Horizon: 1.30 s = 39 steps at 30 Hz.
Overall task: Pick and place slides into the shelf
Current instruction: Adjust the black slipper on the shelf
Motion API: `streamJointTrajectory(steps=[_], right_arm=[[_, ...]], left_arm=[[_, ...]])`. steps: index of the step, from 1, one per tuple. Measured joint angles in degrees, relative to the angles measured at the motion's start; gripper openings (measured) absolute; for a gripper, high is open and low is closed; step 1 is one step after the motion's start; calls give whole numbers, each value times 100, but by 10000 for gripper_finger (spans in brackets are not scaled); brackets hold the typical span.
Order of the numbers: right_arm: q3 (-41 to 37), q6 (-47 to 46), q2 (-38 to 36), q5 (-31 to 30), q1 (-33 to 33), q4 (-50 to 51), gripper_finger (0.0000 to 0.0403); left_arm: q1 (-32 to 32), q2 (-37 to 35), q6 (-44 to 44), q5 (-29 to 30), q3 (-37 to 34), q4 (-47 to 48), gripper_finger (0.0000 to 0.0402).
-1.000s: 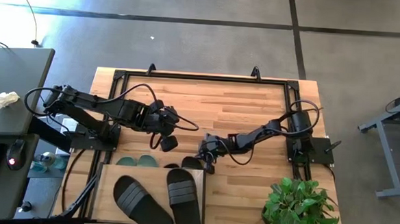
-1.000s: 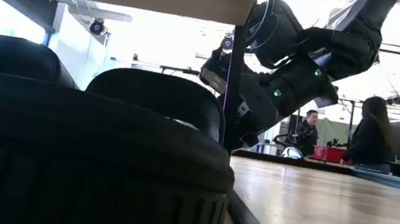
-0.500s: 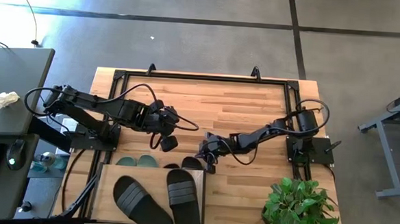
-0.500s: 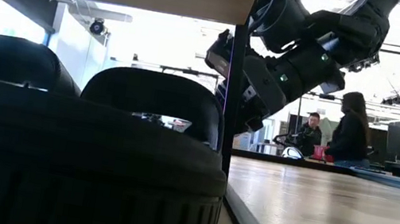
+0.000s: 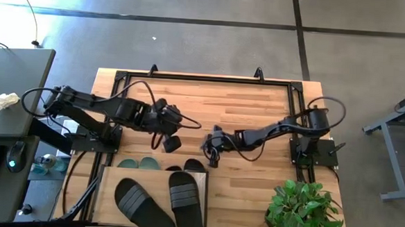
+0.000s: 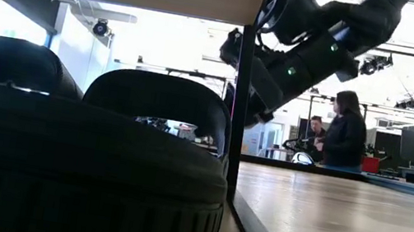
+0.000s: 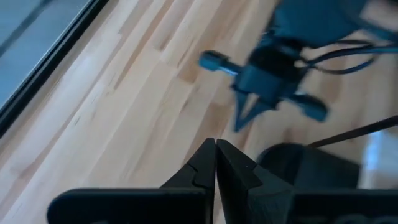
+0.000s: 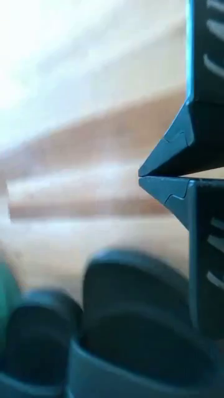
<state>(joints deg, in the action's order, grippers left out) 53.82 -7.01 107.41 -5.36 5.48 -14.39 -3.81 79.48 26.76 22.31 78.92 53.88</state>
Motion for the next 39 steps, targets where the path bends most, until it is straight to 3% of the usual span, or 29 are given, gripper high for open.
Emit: streamJointTrajectory(steps=[6, 13, 18, 25, 33, 39], right_arm=[[0, 261, -776, -343, -126, 761, 0], [0, 201, -1875, -205, -284, 1697, 0], [0, 296, -2493, 149, -433, 1975, 0], [0, 798, -2891, 799, -561, 1966, 0], [214, 2054, -2999, 458, -303, 1979, 0], [1109, 2295, -2994, 194, 17, 2526, 0]], left_arm=[[-114, 0, -7, -512, 747, 8, 3], [-977, -10, -236, -769, 1301, 170, 3], [-1549, -11, -51, -397, 1230, 756, 3], [-1683, 0, 48, 271, 913, 795, 3], [-1683, 0, -216, 1301, 903, 1337, 3], [-1681, 0, 163, 1298, 903, 1360, 3]])
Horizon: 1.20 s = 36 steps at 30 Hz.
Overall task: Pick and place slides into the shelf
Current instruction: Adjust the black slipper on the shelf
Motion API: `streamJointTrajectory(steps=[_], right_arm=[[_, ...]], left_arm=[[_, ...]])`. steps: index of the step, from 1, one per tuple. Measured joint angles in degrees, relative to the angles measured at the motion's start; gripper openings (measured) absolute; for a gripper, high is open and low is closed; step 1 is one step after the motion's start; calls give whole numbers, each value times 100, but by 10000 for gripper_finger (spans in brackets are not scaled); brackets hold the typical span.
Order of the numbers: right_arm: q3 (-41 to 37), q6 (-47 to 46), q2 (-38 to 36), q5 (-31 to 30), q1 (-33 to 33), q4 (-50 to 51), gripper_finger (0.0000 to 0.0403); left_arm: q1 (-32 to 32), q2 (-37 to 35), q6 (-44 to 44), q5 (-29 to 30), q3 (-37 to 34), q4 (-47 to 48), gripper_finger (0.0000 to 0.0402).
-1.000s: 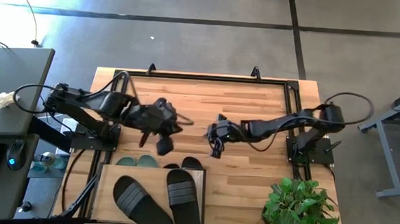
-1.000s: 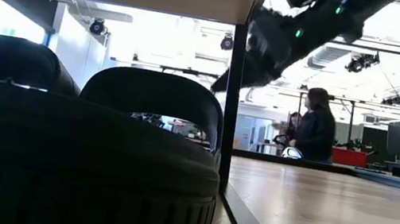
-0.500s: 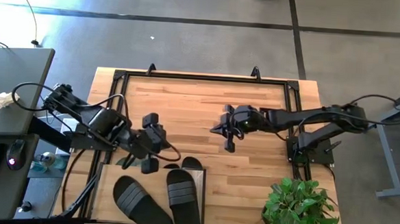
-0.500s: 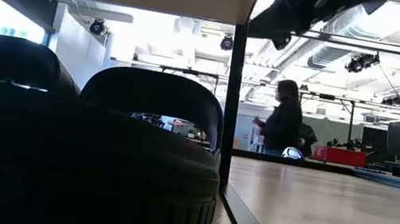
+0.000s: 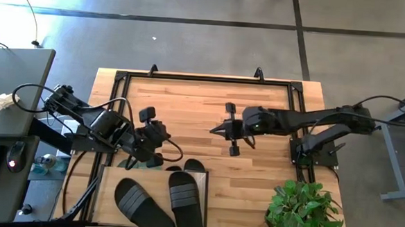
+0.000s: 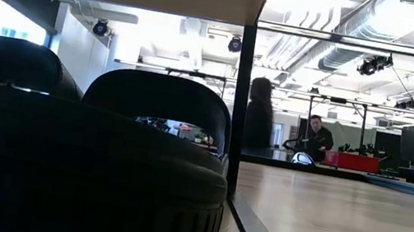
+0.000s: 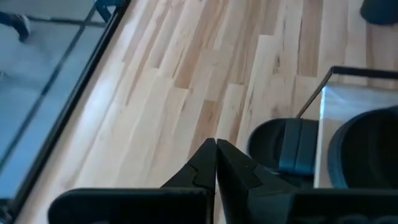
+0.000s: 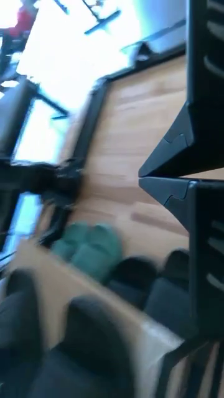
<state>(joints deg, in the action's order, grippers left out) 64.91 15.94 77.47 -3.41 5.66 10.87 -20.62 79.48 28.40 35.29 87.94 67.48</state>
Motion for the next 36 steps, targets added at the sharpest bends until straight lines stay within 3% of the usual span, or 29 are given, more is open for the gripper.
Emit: streamJointTrajectory(steps=[5, 13, 17, 23, 29, 36], right_arm=[[1194, 351, -2, 284, 362, 1031, 0], [2451, 472, 473, 485, 773, 2056, 0], [2935, 597, 833, 116, 795, 2639, 1], [3136, 700, 1158, -259, 694, 3202, 1], [2992, 636, 1189, -218, 484, 3202, 7], [2992, 508, 1189, -275, 261, 3258, 66]], left_arm=[[-1, 0, 702, -180, 0, -42, 3], [-139, 1, 1090, -1595, 31, -430, 1], [-565, 20, 1257, -1461, 317, -487, 0], [-1243, 194, 1973, -903, 777, -319, 0], [-1841, 537, 2348, -1279, 1263, -735, 0], [-2497, 1156, 3308, -1603, 1566, -871, 0]])
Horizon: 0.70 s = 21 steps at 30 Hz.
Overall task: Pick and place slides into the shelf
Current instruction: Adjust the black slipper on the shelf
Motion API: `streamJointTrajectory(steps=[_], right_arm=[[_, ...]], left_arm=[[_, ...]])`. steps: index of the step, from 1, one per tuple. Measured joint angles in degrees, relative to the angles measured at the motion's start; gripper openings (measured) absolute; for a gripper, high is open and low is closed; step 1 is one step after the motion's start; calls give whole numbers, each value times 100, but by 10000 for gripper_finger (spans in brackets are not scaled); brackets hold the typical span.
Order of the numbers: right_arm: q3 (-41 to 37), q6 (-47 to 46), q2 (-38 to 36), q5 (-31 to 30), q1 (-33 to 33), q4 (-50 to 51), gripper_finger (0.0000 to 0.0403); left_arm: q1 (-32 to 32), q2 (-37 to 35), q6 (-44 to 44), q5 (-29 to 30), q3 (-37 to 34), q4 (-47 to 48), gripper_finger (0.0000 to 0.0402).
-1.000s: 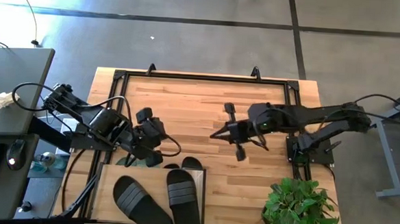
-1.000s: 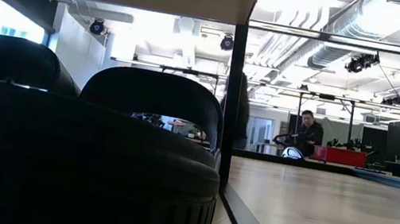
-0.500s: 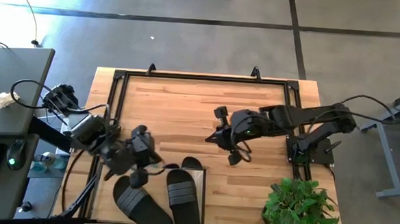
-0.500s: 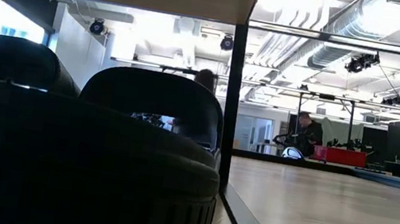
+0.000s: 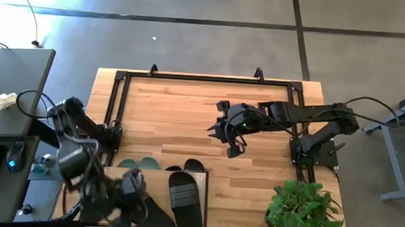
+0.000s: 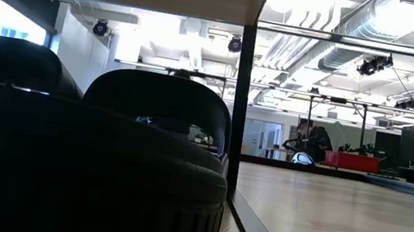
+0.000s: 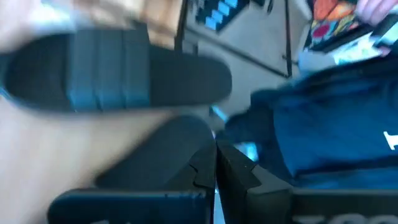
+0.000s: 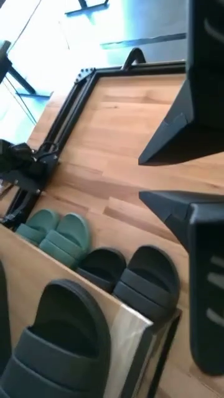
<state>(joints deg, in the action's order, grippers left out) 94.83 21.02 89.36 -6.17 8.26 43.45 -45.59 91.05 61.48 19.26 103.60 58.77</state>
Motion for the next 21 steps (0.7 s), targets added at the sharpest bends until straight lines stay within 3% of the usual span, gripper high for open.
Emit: streamJointTrajectory(steps=[6, 13, 21], right_arm=[[-2, 2, 0, -9, -198, -38, 91], [-2, 0, 0, -25, -316, -40, 94], [-4, 46, 0, -21, -316, -40, 94]], left_arm=[[-58, 512, 1279, -1168, -1, 33, 5], [-50, 607, 2627, -2279, -2, 570, 40], [-54, 557, 4273, -2417, -5, 1466, 46]])
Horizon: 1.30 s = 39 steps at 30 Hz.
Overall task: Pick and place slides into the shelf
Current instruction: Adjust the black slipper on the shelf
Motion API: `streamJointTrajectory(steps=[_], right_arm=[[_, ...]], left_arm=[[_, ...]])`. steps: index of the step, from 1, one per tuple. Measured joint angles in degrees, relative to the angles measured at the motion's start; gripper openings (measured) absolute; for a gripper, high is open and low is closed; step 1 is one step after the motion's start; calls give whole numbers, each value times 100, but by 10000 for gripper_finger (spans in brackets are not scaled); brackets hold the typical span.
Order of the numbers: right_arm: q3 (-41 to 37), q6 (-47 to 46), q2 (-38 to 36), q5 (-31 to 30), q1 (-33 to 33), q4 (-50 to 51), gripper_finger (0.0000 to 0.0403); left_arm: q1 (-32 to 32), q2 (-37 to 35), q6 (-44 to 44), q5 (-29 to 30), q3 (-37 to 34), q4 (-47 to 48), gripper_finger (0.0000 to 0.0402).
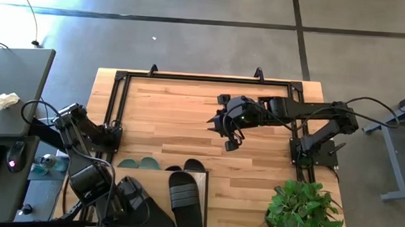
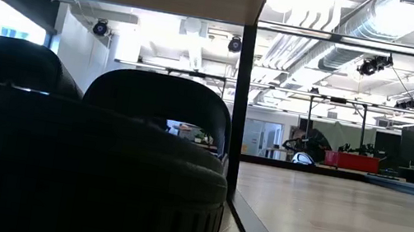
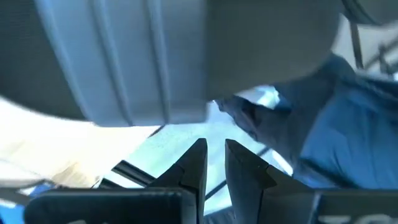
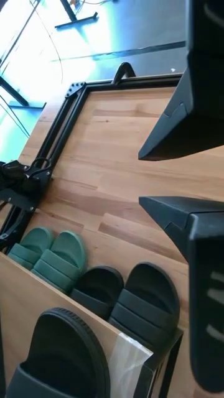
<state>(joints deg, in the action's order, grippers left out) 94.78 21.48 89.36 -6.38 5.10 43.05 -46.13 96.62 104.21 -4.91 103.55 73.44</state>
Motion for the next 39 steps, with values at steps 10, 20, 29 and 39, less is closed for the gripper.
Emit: streamJointTrajectory(steps=[10, 20, 29, 39], right_arm=[[-3, 2, 0, 4, 0, 184, 94], [-4, 2, -4, 16, 0, 199, 94], [-4, -268, -7, 367, -86, 438, 94], [-4, -337, -7, 1298, -430, 722, 94]], left_arm=[[7, 3, 949, 734, 0, 162, 46], [36, 166, 991, 1313, 0, 716, 46], [37, -543, 1016, 1377, 0, 1675, 46], [37, -1186, 1260, 1083, -26, 1661, 47]])
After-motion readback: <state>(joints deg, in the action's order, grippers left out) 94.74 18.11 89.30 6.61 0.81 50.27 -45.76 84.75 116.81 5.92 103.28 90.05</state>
